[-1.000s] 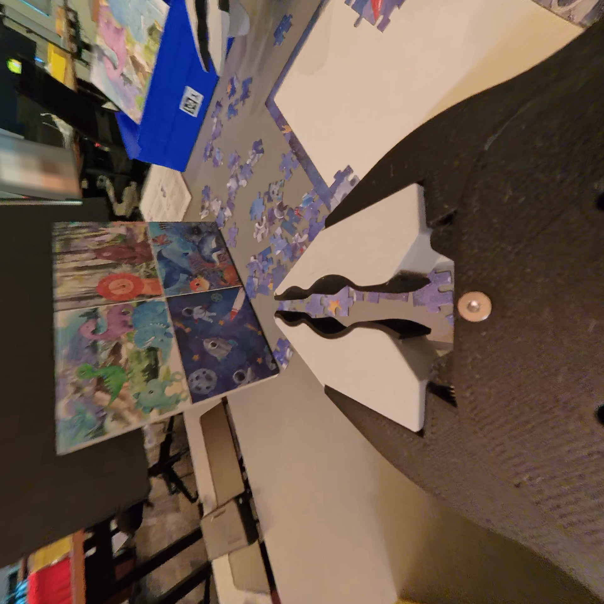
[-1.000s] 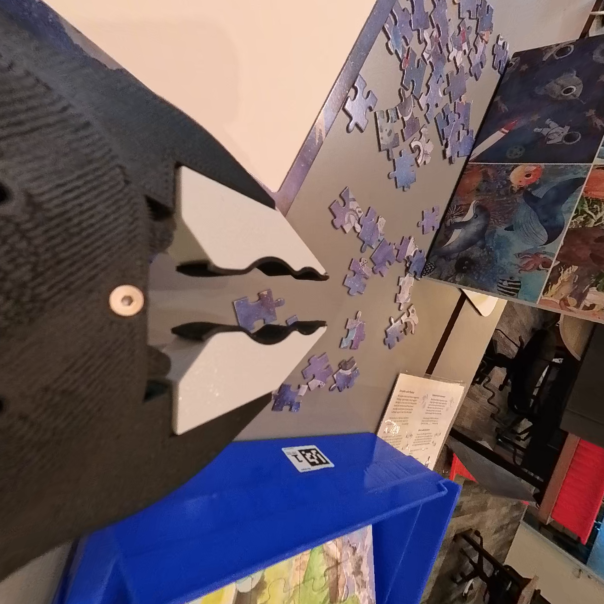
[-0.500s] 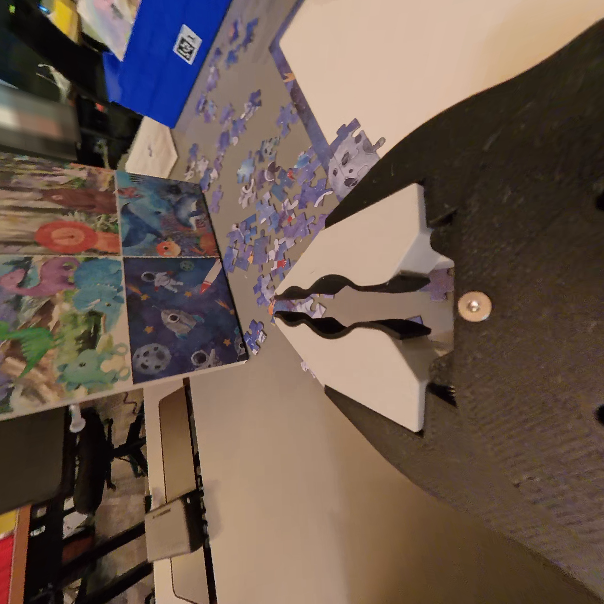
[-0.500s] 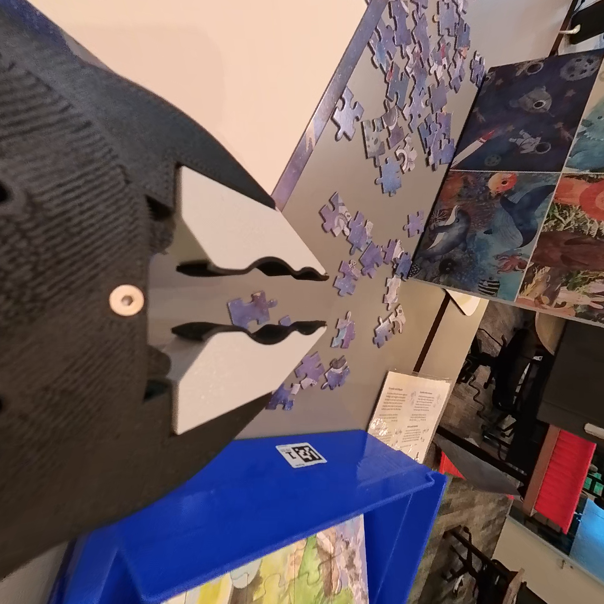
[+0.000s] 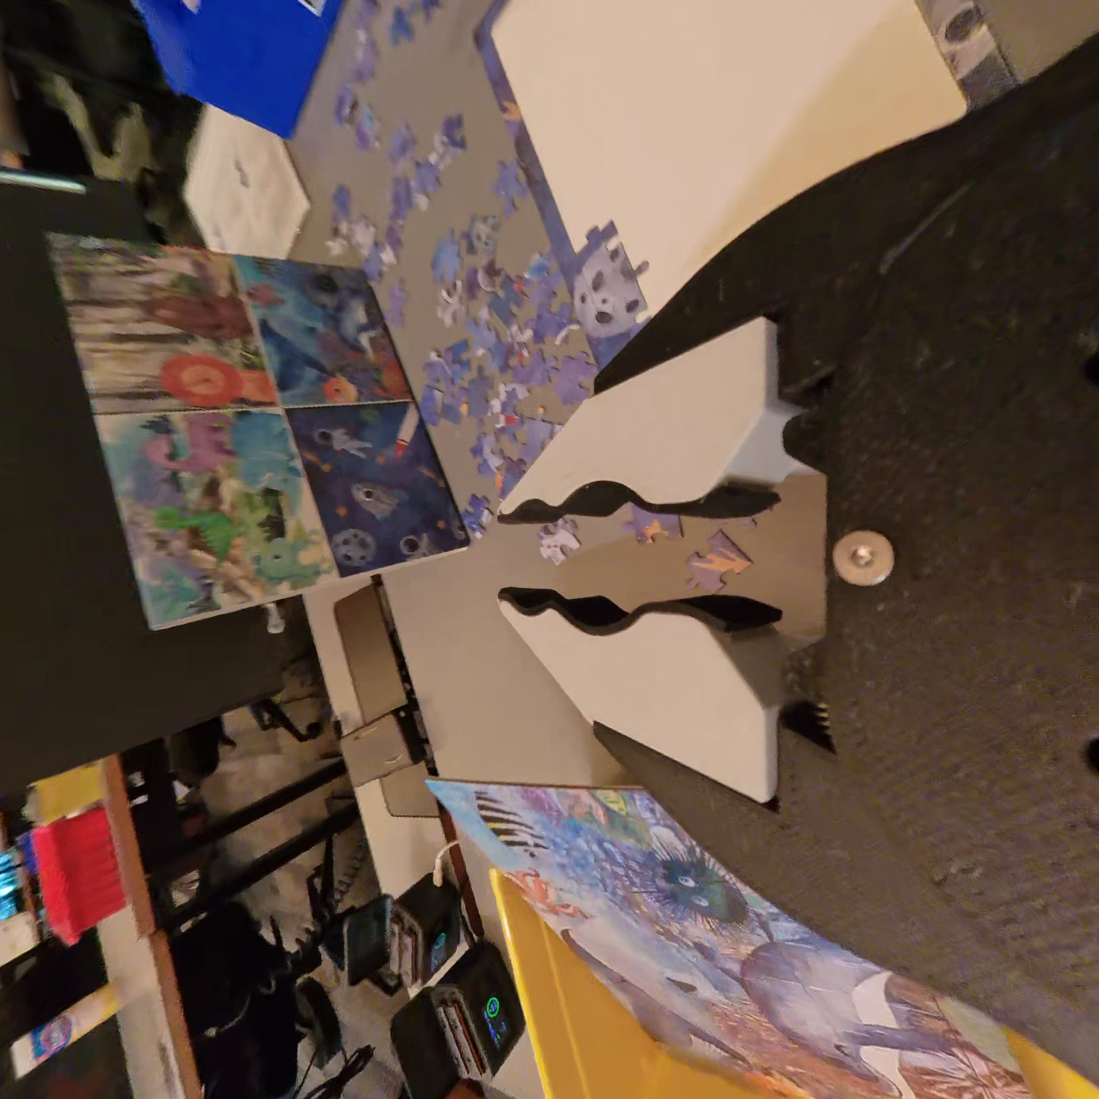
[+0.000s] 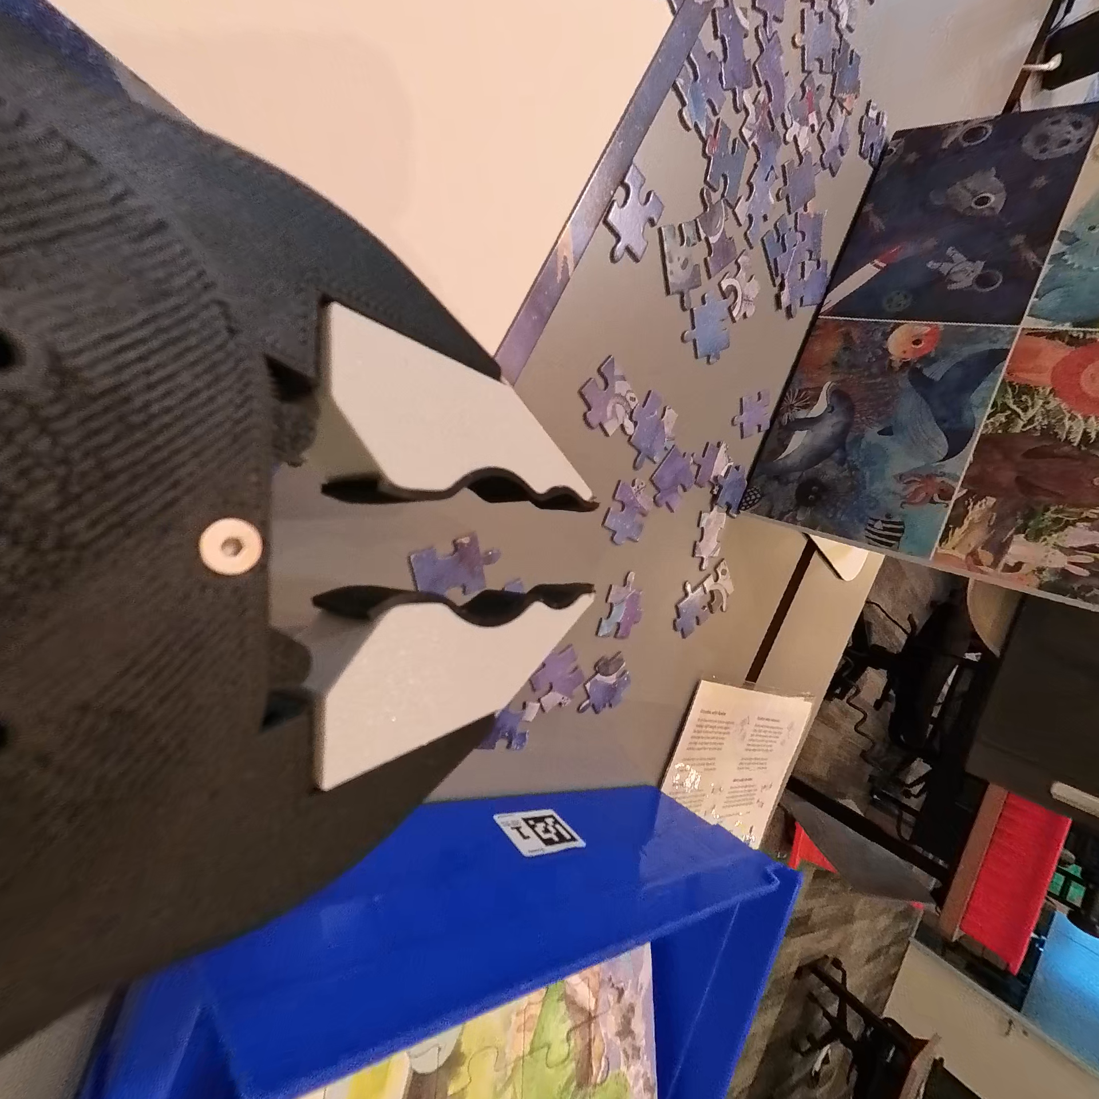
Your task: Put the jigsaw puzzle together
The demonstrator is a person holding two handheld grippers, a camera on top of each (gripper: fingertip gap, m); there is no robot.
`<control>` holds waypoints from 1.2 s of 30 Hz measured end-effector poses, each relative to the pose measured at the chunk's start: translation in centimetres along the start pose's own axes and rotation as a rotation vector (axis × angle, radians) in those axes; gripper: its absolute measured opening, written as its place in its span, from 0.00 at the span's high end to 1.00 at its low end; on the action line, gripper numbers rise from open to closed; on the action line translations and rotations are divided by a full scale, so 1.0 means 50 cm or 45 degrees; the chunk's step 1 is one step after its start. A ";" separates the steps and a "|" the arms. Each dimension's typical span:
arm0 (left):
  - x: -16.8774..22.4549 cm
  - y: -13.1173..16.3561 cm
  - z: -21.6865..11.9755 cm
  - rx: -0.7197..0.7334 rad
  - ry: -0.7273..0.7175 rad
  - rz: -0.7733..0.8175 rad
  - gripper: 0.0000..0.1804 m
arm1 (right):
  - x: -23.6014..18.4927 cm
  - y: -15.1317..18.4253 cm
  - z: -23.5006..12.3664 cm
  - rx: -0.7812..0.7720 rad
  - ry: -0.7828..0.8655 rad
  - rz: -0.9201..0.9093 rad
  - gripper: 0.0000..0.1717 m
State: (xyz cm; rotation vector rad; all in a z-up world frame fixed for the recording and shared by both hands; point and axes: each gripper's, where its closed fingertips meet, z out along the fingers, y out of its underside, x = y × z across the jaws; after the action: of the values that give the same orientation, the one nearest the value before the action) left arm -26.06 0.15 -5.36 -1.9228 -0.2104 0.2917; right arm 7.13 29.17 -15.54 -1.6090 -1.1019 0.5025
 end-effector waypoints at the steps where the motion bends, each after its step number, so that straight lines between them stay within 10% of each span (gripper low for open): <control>1: -0.003 -0.007 -0.007 0.022 0.000 -0.014 0.89 | -0.001 0.003 0.002 -0.006 -0.001 0.001 0.87; 36: 0.009 0.014 0.000 -0.067 -0.006 0.084 0.91 | -0.002 0.007 0.003 -0.020 0.003 -0.013 0.86</control>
State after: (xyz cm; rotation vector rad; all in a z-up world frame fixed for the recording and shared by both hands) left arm -25.64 0.04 -6.06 -1.9839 -0.1598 0.3376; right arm 7.08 29.16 -15.95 -1.6163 -1.1139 0.4862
